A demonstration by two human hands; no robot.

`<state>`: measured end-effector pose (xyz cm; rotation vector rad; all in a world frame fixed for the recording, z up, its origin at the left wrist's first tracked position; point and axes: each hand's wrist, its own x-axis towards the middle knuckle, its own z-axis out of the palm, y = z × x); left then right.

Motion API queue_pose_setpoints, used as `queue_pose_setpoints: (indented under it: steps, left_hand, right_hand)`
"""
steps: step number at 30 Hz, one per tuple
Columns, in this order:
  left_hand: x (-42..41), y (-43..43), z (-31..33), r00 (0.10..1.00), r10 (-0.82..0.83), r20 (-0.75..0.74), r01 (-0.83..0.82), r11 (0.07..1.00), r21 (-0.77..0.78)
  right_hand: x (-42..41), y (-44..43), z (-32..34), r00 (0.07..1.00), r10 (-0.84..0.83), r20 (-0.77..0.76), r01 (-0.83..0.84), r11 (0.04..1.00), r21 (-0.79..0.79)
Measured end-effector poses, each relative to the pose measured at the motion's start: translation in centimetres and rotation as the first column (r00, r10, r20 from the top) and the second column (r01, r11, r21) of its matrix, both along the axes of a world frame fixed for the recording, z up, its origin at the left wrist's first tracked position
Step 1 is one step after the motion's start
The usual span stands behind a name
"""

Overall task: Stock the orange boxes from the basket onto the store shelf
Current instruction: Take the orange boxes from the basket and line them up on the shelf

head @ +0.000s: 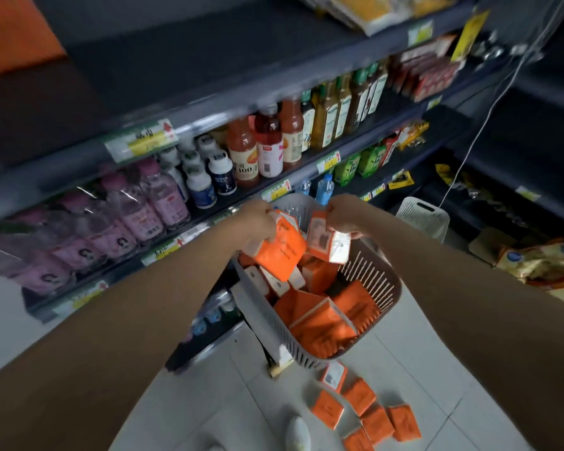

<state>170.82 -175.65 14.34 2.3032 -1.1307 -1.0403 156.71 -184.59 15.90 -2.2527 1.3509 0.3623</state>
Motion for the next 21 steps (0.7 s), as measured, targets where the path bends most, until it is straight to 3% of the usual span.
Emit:
queue_pose_setpoints:
  steps: [5, 13, 17, 21]
  left_hand:
    - [1.4, 2.7, 6.8, 0.998, -0.038, 0.043, 0.045, 0.983, -0.181]
    - [6.7, 8.3, 15.3, 0.983, 0.135, 0.128, -0.048, 0.849, -0.526]
    - [10.2, 11.4, 18.6, 0.964, 0.238, 0.115, -0.110, 0.756, -0.645]
    - [14.2, 14.1, 20.1, 0.936, 0.348, 0.055, -0.218, 0.693, -0.687]
  right_hand:
    - [1.7, 2.4, 6.1, 0.997, 0.018, 0.081, -0.006, 0.990, -0.144]
    - [7.0, 6.4, 13.7, 0.886, -0.009, 0.464, 0.193, 0.916, -0.351]
    - [10.9, 8.9, 16.5, 0.766, -0.008, 0.642, 0.254, 0.922, -0.293]
    - [14.8, 10.7, 18.2, 0.710, -0.066, 0.701, 0.214, 0.969, -0.125]
